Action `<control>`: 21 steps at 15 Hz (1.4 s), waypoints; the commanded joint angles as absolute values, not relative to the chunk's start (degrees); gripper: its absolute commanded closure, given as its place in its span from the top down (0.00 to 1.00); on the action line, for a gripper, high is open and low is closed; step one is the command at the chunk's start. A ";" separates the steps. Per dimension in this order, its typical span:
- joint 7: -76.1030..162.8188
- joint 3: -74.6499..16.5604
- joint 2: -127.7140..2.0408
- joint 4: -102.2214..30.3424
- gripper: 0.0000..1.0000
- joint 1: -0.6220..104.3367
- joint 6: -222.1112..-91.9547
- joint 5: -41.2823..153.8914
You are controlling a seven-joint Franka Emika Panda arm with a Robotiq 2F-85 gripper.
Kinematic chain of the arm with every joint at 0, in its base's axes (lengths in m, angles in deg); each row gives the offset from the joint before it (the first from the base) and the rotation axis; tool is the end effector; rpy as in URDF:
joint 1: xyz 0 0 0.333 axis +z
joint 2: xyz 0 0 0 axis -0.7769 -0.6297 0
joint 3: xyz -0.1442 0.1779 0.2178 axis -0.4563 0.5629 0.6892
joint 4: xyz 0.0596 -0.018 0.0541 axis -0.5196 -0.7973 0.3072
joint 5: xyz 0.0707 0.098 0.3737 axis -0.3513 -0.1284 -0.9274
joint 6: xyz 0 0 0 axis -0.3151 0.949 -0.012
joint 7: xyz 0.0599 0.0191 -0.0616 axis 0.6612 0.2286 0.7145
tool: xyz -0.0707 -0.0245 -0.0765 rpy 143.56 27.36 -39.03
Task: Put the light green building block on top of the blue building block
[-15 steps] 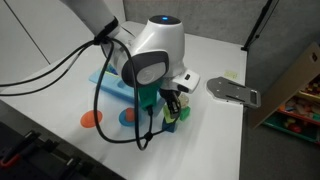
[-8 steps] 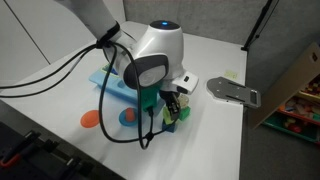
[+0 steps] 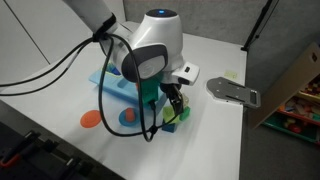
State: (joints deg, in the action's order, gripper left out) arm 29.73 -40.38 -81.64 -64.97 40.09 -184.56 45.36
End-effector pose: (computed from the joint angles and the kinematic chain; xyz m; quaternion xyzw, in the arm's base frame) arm 0.5151 -0.2643 0.1381 0.9082 -0.4110 0.0577 0.0536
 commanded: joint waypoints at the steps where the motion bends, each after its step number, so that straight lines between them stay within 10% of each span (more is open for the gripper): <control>1: 31.50 -42.78 -76.28 -69.12 1.00 43.35 -182.51 48.51; 21: 34.01 -32.34 -50.73 -68.37 1.00 49.53 -142.22 60.22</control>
State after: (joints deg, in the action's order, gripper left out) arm 33.42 -33.82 -54.45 -69.49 49.58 -148.45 58.43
